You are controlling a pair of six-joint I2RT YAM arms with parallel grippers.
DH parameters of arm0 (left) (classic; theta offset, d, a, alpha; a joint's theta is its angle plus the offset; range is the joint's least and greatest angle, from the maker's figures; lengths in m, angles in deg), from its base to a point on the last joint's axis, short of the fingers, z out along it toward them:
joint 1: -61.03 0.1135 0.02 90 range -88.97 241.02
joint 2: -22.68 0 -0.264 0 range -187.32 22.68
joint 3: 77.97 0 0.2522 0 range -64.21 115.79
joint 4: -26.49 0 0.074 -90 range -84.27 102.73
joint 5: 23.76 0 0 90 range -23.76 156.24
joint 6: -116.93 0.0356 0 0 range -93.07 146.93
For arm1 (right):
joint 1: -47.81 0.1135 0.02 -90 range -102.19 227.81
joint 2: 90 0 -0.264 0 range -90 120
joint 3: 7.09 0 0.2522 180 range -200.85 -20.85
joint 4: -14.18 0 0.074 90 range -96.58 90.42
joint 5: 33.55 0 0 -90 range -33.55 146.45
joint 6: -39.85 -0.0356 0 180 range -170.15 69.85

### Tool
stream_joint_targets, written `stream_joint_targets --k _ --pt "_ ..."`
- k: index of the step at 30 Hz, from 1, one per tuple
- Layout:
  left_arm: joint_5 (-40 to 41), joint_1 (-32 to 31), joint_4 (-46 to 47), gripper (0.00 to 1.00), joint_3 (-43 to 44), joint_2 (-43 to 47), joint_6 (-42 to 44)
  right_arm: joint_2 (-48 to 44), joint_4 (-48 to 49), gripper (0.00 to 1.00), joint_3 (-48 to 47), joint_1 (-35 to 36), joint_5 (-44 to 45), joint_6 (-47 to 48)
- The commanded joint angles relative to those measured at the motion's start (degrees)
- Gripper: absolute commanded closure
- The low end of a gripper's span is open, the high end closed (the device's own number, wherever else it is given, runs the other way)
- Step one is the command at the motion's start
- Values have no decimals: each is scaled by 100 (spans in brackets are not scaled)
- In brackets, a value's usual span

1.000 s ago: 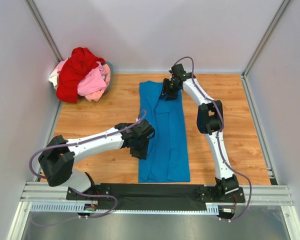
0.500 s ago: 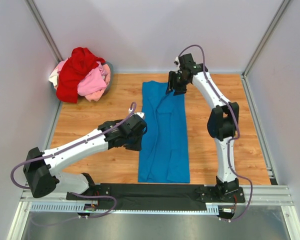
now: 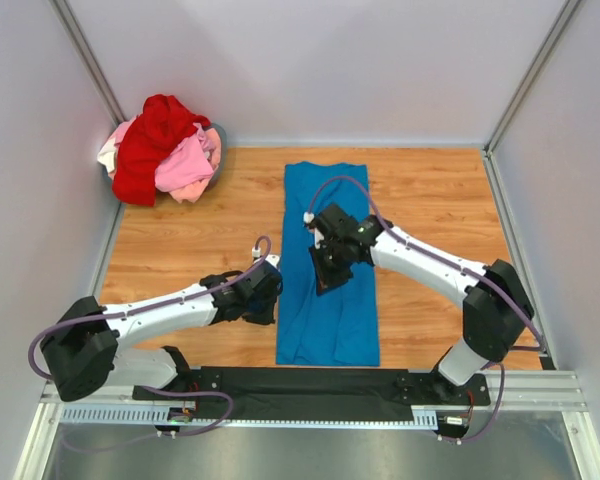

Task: Fold and stack the t-shirts
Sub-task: Fold the tshirt

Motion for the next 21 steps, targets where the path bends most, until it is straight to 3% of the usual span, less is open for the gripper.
stream_joint_targets --k 1,2,4,5,8,12,16,19,21 --pt "-458 120 1466 100 -386 25 -89 -679 554 100 386 480 35 -457" --pt "-519 120 1556 100 -448 -62 -124 -759 581 100 484 577 96 -553" --pt "-713 120 1696 100 -562 -107 -194 -970 799 90 669 832 255 -668" --pt "-713 120 1767 100 -650 -64 -230 -1006 879 72 835 902 290 -738" --pt "-670 120 1471 100 -930 391 -606 -893 959 61 837 1149 439 -853" --pt "225 120 250 100 -1143 1691 -1029 -419 802 59 609 1570 887 -994" --pt "1025 120 -1707 98 -809 3134 -1302 223 363 62 73 1983 1362 -1038" --pt "1439 120 -2535 93 -502 4004 -1337 768 2 63 -427 2352 1871 -1064" --pt "1266 111 -2417 91 -562 4234 -1347 1171 -252 63 -683 2598 2092 -1099"
